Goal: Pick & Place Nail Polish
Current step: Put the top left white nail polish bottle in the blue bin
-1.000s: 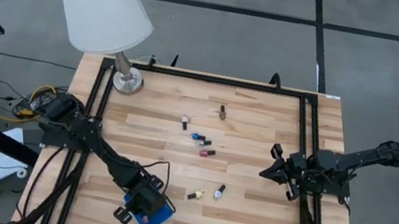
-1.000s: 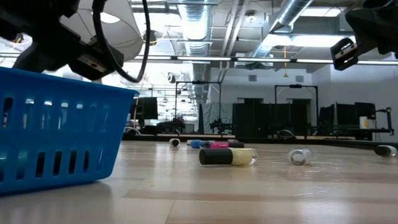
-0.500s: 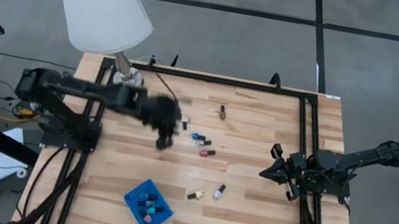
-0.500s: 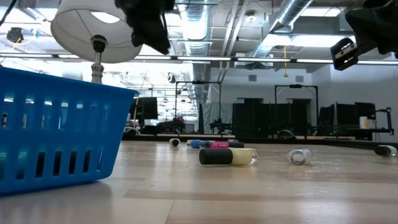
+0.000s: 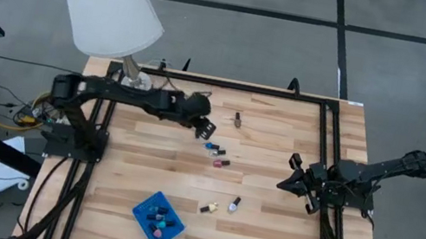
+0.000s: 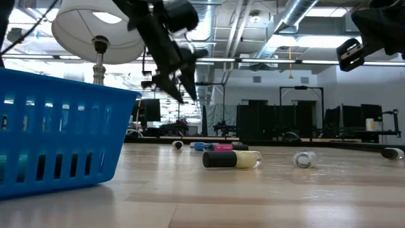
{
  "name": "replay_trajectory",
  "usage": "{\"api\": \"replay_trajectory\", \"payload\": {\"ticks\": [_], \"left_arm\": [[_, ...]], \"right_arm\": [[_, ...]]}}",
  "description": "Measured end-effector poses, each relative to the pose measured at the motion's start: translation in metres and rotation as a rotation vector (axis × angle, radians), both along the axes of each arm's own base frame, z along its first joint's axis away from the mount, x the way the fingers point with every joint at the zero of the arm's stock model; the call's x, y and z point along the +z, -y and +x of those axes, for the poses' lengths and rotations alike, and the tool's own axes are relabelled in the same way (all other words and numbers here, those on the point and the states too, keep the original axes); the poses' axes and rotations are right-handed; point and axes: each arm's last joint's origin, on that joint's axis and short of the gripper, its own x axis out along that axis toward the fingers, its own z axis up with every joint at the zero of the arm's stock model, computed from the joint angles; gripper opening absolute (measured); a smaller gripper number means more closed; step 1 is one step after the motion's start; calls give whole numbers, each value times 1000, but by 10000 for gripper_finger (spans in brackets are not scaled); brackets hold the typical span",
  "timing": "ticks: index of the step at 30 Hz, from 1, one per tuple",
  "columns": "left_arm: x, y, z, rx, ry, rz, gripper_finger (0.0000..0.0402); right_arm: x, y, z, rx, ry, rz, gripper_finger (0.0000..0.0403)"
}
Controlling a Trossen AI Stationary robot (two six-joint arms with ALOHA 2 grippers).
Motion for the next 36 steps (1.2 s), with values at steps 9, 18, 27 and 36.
{"api": "replay_trajectory", "payload": {"ticks": [9, 18, 27, 36], "left_arm": [[-29, 1, 8, 236, 7, -170, 227], [-28, 2, 7, 351, 46, -223, 238], [-51, -9, 5, 411, -57, -240, 239], [-84, -6, 12, 427, -151, -325, 235]], "right_arm": [[0, 0, 0, 0, -1, 0, 0], [0, 0, 0, 0, -1, 0, 0], [0, 0, 0, 1, 0, 0, 0], [0, 0, 0, 0, -2, -1, 0]]}}
